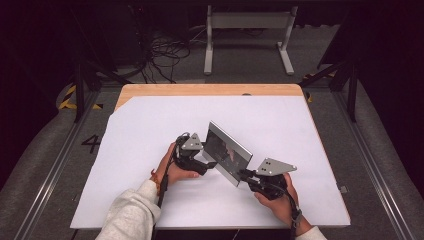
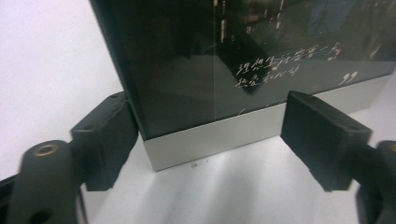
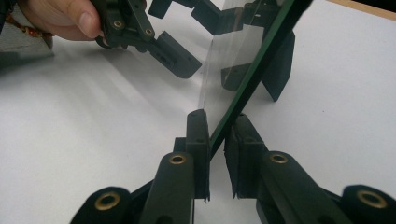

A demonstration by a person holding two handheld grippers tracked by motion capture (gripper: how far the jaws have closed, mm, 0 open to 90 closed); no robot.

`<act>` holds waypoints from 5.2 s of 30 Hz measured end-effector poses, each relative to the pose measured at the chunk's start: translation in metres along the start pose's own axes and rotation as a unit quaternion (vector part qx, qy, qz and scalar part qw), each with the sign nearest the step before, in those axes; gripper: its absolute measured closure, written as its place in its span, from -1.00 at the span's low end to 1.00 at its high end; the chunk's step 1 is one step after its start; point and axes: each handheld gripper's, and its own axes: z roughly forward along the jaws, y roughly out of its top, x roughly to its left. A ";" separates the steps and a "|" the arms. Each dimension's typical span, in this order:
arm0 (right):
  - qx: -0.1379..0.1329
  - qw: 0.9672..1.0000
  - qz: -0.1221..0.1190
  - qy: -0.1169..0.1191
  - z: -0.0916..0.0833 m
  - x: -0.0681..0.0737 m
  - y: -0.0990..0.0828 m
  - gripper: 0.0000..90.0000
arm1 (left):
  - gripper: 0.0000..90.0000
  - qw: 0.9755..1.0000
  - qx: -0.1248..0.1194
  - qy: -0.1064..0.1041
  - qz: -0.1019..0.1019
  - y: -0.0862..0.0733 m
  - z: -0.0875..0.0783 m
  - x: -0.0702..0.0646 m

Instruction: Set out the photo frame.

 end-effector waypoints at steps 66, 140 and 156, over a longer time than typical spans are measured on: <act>-0.023 0.998 0.014 -0.057 -0.018 -0.020 -0.007 0.74 | -0.51 1.000 -0.017 0.000 0.011 -0.012 -0.020 -0.015; -0.001 0.999 0.003 -0.052 0.008 -0.025 -0.006 0.71 | 0.50 0.999 0.017 0.011 0.027 -0.022 -0.034 -0.025; 0.003 0.998 -0.001 -0.055 0.007 -0.024 -0.005 0.74 | 0.49 0.999 0.022 0.029 0.033 -0.022 -0.039 -0.027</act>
